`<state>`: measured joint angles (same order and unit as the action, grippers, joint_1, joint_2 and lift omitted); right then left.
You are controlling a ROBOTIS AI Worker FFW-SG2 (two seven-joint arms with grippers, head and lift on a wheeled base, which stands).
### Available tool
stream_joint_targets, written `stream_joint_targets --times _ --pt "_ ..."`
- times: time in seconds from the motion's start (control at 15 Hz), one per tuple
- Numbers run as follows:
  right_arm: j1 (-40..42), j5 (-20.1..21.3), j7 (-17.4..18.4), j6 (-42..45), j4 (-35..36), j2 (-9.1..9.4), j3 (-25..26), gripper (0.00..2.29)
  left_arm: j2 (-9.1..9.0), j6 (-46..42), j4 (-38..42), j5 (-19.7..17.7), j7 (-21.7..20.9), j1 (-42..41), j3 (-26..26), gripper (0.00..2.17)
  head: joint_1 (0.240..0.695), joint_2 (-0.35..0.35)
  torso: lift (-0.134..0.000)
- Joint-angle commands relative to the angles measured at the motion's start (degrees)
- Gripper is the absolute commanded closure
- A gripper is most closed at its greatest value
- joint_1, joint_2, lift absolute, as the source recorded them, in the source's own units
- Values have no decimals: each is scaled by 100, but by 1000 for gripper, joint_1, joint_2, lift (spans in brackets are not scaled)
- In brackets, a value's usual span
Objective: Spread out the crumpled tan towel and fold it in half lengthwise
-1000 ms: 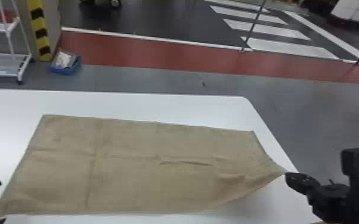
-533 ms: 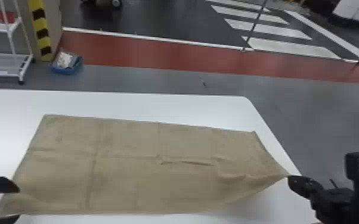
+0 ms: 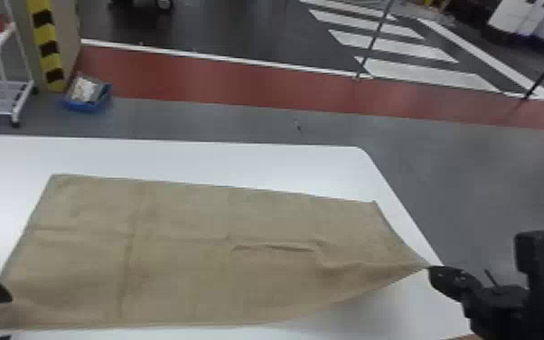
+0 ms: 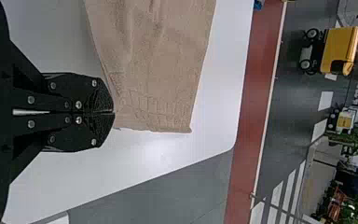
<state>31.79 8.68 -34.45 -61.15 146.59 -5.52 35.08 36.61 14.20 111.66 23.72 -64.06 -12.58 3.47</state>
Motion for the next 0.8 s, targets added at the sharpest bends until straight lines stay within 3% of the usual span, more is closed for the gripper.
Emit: stream_joint_targets --times 0.0,0.2,0.33,0.73 --pt "20 -16 0 19 1 -2 25 1170 31 0 -39 45 -10 54 -4 583 695 -321 -123" --pt "55 -25 -9 19 10 7 43 1170 31 0 -74 229 -36 54 -4 583 695 -310 -123" --pt "64 -130 -9 37 36 25 140 1170 40 176 -74 299 -98 54 -4 785 695 -304 -123" --pt "117 -156 -18 37 115 69 175 1170 57 229 -144 475 -63 36 -13 785 695 -287 -123"
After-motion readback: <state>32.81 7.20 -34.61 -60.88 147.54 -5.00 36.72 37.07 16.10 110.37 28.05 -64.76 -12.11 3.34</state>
